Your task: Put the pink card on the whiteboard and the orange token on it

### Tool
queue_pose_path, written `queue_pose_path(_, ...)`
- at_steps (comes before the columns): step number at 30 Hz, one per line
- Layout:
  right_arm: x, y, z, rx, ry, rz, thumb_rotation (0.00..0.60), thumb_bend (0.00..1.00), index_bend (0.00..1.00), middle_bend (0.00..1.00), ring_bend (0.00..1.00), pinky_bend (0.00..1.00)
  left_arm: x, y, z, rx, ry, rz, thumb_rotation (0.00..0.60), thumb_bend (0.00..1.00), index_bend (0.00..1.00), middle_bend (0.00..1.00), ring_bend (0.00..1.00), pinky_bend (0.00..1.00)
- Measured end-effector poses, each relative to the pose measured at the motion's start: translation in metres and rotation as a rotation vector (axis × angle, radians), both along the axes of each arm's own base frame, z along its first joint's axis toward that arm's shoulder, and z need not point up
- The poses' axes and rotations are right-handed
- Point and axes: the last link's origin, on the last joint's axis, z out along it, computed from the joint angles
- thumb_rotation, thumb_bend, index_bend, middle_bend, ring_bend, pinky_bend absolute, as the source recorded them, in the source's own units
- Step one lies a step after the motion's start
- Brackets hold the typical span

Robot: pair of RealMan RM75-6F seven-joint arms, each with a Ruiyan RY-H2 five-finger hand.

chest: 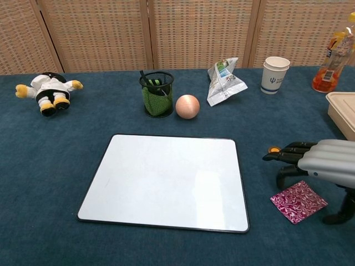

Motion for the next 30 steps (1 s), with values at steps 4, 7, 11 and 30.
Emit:
queue_pose_path(4,-0.001,0.0,-0.001,-0.001,0.006,-0.001,0.6,0.26,0.39,0.0,0.0,0.0,0.0,-0.001,0.0,-0.001,0.001,0.0,0.6,0.0,0.0,0.0,0.0,0.0)
queue_pose_path(7,-0.001,0.0,-0.002,0.001,0.011,-0.001,0.6,0.26,0.46,0.0,0.0,0.0,0.0,-0.001,-0.001,-0.002,0.002,-0.001,0.6,0.0,0.0,0.0,0.0,0.0)
queue_pose_path(11,0.0,0.001,-0.003,0.002,0.013,-0.001,0.6,0.26,0.47,0.0,0.0,0.0,0.0,-0.001,-0.001,-0.003,0.003,0.001,0.6,0.0,0.0,0.0,0.0,0.0)
queue_pose_path(30,0.052,-0.023,0.029,-0.054,-0.133,-0.007,0.6,0.26,0.47,0.0,0.0,0.0,-0.002,0.002,-0.001,-0.01,0.001,0.013,0.6,0.0,0.0,0.0,0.0,0.0)
